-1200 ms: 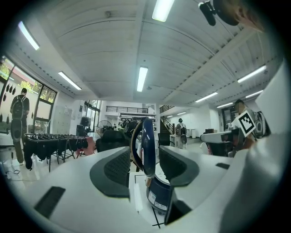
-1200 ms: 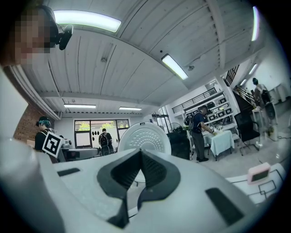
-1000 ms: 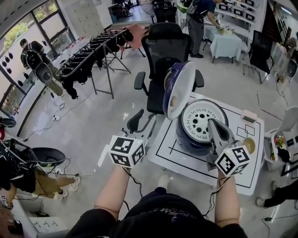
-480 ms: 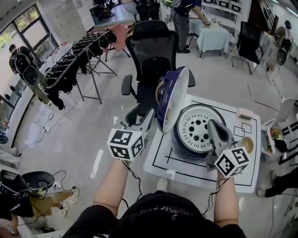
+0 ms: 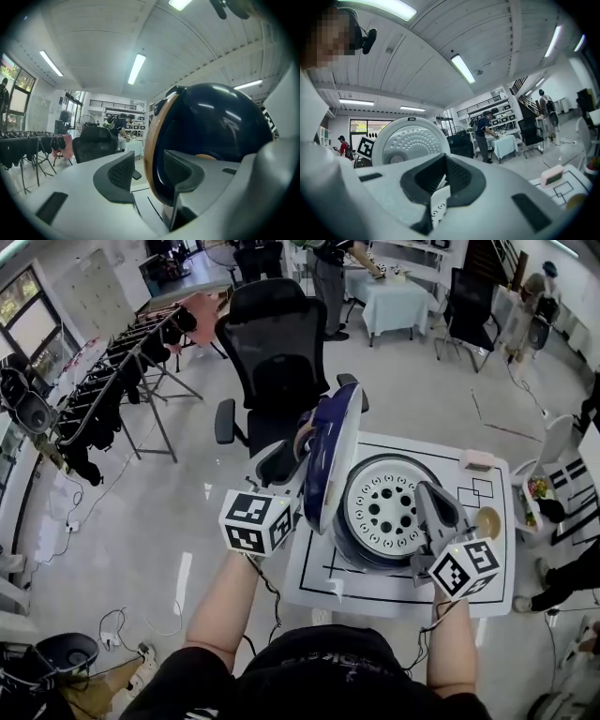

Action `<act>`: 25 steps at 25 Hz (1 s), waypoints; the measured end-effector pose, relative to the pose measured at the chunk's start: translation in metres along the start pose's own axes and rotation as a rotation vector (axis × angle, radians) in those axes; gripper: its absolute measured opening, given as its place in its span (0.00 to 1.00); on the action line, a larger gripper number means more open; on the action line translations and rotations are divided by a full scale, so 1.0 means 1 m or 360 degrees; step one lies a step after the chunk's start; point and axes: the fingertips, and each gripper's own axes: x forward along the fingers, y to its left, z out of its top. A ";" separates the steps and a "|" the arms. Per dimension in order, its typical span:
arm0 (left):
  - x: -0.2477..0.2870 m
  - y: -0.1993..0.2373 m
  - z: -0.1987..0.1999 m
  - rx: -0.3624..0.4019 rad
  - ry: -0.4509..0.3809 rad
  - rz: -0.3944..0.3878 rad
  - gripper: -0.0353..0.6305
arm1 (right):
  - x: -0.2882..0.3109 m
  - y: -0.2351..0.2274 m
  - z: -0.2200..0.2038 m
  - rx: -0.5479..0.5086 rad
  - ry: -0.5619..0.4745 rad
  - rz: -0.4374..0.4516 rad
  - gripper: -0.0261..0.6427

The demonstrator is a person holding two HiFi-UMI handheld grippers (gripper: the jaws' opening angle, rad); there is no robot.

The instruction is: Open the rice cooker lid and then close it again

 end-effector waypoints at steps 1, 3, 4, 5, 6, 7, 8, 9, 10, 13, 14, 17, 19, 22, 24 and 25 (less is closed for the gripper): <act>0.004 0.000 0.001 0.0001 -0.0005 -0.0011 0.35 | 0.000 -0.002 0.000 -0.0001 -0.0002 -0.0016 0.04; 0.010 0.000 0.002 0.0015 -0.0011 -0.0033 0.35 | -0.001 -0.006 0.000 -0.0007 -0.0002 -0.0045 0.04; 0.013 -0.001 0.003 0.0030 -0.0010 -0.0047 0.35 | -0.001 -0.007 0.000 -0.0008 -0.0003 -0.0057 0.04; 0.016 -0.003 0.004 0.0048 -0.0005 -0.0067 0.35 | 0.000 -0.009 0.001 -0.0006 -0.0006 -0.0066 0.04; 0.018 -0.005 0.004 0.0065 0.0003 -0.0094 0.33 | 0.001 -0.009 0.001 -0.0004 -0.0009 -0.0073 0.04; 0.019 -0.008 0.005 0.0081 0.0009 -0.0120 0.32 | 0.002 -0.009 0.002 -0.0003 -0.0013 -0.0077 0.04; 0.020 -0.010 0.005 0.0098 0.0012 -0.0140 0.30 | 0.003 -0.009 0.003 -0.0003 -0.0016 -0.0078 0.04; 0.020 -0.011 0.006 0.0120 0.0012 -0.0149 0.28 | 0.004 -0.008 0.003 -0.0004 -0.0018 -0.0079 0.04; 0.020 -0.011 0.006 0.0147 0.0011 -0.0149 0.27 | 0.006 -0.008 0.003 -0.0006 -0.0019 -0.0078 0.04; 0.020 -0.010 0.007 0.0219 0.0004 -0.0134 0.22 | 0.010 -0.005 0.002 -0.0018 -0.0021 -0.0076 0.04; 0.021 -0.010 0.008 0.0223 0.0000 -0.0132 0.22 | 0.011 -0.004 0.003 -0.0021 -0.0023 -0.0077 0.04; 0.021 -0.009 0.008 0.0211 0.0000 -0.0125 0.22 | 0.010 -0.004 0.004 -0.0016 -0.0030 -0.0087 0.04; 0.020 -0.010 0.008 0.0222 0.0007 -0.0120 0.22 | 0.010 -0.004 0.007 -0.0016 -0.0041 -0.0094 0.04; 0.022 -0.015 0.011 0.0279 0.0015 -0.0121 0.22 | 0.008 -0.005 0.011 -0.0013 -0.0066 -0.0106 0.04; 0.022 -0.021 0.012 0.0331 0.0027 -0.0124 0.22 | 0.004 -0.006 0.012 -0.0016 -0.0078 -0.0111 0.04; 0.023 -0.024 0.013 0.0360 0.0035 -0.0123 0.22 | 0.002 -0.006 0.014 -0.0018 -0.0082 -0.0113 0.04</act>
